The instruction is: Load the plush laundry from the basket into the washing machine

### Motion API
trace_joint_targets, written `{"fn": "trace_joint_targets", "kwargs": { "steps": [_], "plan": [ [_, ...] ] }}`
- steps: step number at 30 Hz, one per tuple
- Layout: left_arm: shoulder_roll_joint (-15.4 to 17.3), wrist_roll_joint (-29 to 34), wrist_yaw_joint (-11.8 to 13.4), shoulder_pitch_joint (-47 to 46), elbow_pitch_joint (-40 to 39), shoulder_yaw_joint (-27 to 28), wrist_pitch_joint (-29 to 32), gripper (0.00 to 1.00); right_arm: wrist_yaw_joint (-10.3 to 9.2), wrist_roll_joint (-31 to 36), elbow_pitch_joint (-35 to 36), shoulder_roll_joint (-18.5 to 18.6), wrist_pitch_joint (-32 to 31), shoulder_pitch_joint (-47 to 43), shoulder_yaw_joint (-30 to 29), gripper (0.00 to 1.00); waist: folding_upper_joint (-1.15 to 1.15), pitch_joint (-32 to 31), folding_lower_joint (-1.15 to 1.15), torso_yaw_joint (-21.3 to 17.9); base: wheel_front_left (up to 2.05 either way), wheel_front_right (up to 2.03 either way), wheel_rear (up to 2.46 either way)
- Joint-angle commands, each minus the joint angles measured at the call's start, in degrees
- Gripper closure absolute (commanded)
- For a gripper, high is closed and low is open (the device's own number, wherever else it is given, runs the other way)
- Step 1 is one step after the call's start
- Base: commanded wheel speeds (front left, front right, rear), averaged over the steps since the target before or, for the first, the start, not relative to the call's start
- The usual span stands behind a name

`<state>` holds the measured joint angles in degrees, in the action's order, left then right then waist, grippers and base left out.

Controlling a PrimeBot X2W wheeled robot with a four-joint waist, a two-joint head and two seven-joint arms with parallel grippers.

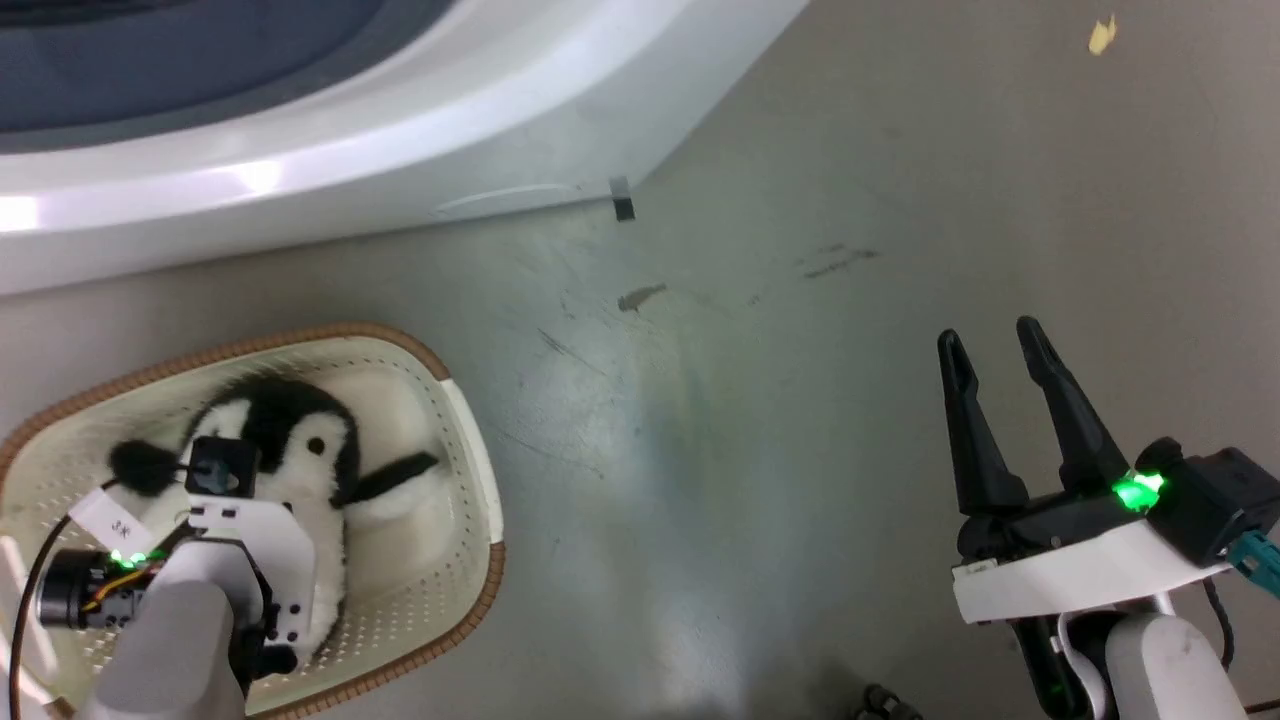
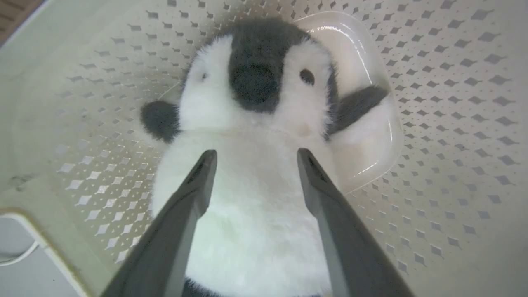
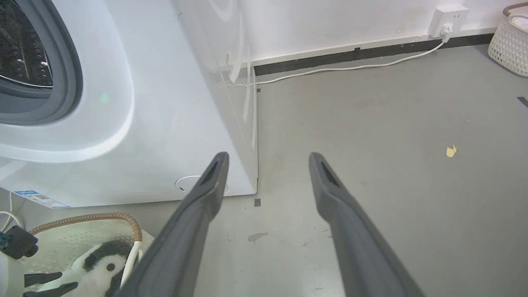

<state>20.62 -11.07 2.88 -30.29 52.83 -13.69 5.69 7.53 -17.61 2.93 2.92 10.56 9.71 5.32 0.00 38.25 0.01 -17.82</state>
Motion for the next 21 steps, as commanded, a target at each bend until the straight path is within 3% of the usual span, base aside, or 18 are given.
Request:
{"fn": "trace_joint_targets", "kwargs": {
  "steps": [1, 17, 18, 21],
  "plan": [
    [0.79, 0.08, -0.05, -2.02, 1.78, -0.82, 0.77, 0.0, -0.03, -0.43, 0.52, -0.03, 0.62, 1.08, 0.25, 0.0, 0.0, 1.38, -0.01, -0.75, 0.0, 0.0, 0.0],
    [3.43, -2.55, -1.67, -10.0, 11.27, -4.7, 5.26, 0.0, -0.04, -3.22, 1.79, -0.04, 2.53, 2.27, 0.51, 0.0, 0.0, 8.97, -0.01, -3.5, 0.0, 0.0, 0.0],
    [3.47, -2.83, -2.15, -10.45, 11.61, -4.89, 4.85, 1.0, -0.04, -3.33, 1.78, -0.04, 2.65, 2.42, 0.45, 0.0, 0.0, 9.4, -0.01, -3.7, 0.0, 0.0, 0.0],
    [4.13, -3.13, -3.19, -11.4, 13.04, -5.91, 3.68, 1.0, -0.04, -3.82, 1.7, -0.04, 3.01, 2.95, 0.57, 0.0, 0.0, 10.37, -0.01, -4.5, 0.0, 0.0, 0.0]
  ]
}}
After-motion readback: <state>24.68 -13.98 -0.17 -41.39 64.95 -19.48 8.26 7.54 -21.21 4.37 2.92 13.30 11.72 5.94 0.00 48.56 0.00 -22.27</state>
